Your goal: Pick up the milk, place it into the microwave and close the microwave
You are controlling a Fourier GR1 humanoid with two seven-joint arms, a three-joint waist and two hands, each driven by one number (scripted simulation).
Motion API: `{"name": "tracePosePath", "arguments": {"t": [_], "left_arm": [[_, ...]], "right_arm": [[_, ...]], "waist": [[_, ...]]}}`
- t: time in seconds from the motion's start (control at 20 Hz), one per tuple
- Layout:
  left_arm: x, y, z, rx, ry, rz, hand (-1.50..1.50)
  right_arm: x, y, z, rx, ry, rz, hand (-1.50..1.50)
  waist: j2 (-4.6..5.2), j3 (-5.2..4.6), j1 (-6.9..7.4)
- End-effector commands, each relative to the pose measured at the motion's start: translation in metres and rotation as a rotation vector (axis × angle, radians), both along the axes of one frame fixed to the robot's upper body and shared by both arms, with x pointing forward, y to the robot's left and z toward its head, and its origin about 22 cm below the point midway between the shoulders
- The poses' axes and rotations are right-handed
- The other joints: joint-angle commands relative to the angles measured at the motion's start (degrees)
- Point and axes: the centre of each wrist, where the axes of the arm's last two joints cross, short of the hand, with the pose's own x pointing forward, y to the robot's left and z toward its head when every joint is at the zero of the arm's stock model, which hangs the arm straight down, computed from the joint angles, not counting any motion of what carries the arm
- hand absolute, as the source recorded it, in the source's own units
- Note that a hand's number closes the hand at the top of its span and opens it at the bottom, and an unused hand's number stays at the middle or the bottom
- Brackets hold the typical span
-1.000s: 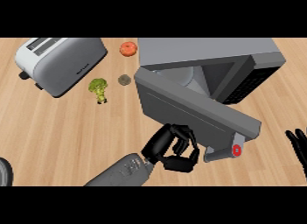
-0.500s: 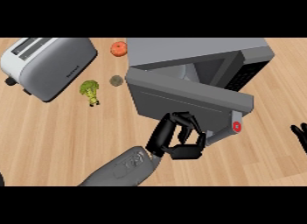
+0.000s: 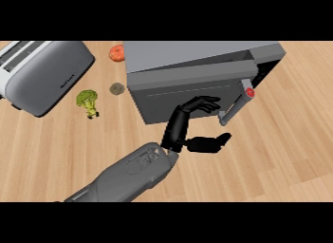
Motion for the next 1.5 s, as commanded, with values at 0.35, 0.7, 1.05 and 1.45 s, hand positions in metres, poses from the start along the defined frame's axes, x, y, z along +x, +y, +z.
{"name": "tracePosePath", "arguments": {"t": [0.35, 0.7, 1.05, 1.45], "left_arm": [[0.027, -0.004, 0.032, -0.107, 0.026, 0.155, -1.5], [0.027, -0.004, 0.029, -0.124, 0.026, 0.175, -1.5], [0.028, -0.001, 0.023, -0.136, 0.038, 0.196, -1.5], [0.027, -0.008, 0.029, -0.15, 0.005, 0.161, -1.5]], "right_arm": [[0.018, -0.023, 0.071, -0.294, -0.246, -0.165, 1.5], [0.027, -0.023, 0.081, -0.317, -0.271, -0.175, 1.5], [0.034, -0.024, 0.085, -0.317, -0.269, -0.169, 1.5], [0.053, -0.006, 0.039, -0.002, -0.134, -0.046, -1.5]], "waist": [[1.1, -0.06, -0.66], [1.88, -0.05, -0.85], [2.17, 0.03, -1.61], [2.86, 0.53, -0.34]]}}
